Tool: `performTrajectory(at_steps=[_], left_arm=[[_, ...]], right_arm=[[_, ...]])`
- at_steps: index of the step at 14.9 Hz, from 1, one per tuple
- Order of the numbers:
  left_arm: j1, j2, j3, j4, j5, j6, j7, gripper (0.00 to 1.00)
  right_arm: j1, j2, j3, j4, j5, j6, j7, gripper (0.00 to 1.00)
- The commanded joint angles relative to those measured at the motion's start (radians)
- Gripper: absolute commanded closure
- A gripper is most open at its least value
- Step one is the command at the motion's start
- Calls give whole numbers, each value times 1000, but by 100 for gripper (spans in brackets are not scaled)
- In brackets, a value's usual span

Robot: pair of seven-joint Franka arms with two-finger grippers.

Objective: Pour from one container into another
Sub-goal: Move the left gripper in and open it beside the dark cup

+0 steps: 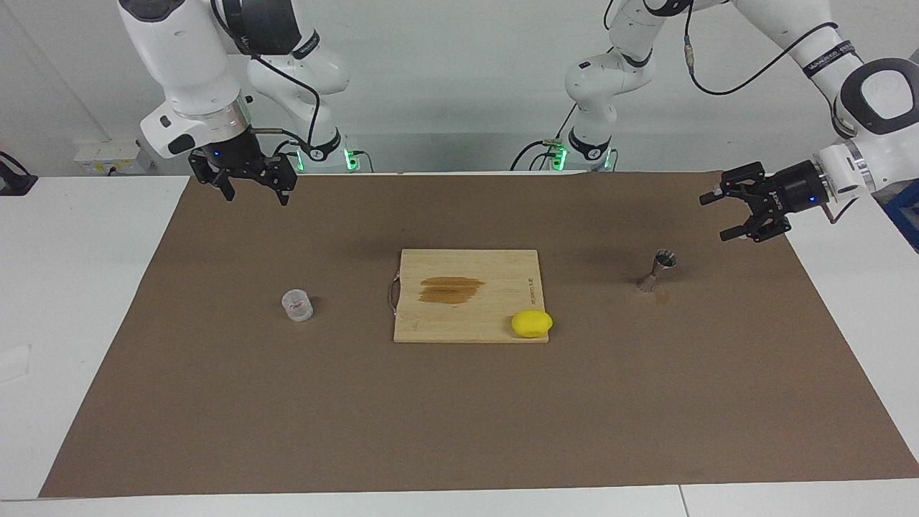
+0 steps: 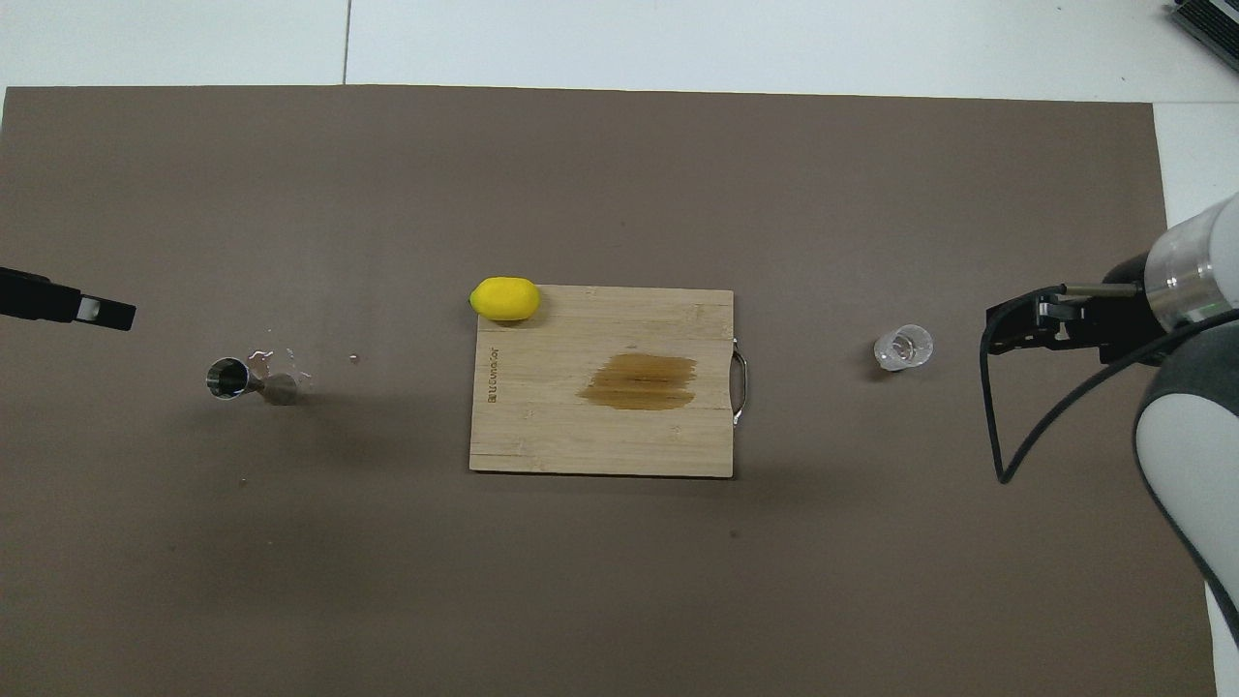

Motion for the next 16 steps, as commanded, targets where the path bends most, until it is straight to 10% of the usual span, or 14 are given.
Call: performTrajectory(at_steps=[1,16], left_arm=[[36,-5,-3,-55,-58,16,174,0],[155,56,-3,-239,-342,1,895,0]], right_arm=[[-13,-21,5,-25,0,15,-18,1],[-13,-21,5,-25,0,15,-19,1]])
